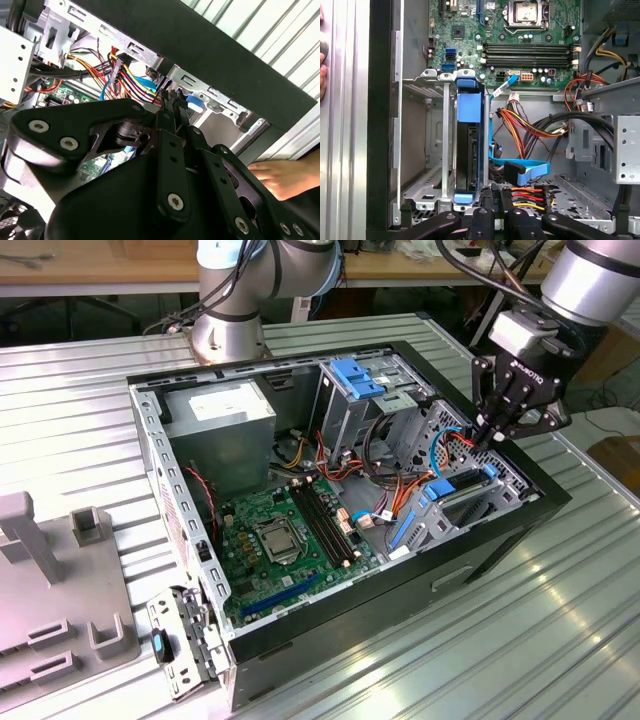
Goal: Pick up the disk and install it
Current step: 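Insert the first disk wire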
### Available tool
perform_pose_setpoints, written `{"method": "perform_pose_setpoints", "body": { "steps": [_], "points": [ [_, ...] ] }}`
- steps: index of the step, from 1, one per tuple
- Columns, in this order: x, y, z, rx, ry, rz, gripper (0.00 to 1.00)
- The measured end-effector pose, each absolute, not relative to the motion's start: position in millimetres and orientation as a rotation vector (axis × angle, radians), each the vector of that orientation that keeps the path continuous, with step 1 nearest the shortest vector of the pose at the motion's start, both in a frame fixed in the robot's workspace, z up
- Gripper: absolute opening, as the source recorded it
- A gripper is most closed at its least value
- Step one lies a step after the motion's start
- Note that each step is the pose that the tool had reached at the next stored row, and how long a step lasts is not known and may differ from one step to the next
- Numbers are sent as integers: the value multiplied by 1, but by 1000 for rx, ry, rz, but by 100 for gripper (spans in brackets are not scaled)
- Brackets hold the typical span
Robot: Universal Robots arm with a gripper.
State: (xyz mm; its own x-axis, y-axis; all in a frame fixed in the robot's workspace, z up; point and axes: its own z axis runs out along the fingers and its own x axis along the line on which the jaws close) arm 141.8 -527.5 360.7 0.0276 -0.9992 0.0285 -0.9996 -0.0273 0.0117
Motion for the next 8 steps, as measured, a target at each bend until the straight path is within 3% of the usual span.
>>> {"method": "perform_pose_setpoints", "body": {
  "steps": [8],
  "points": [
    [137,-531,359,2191,-2212,19,17]
  ]
}}
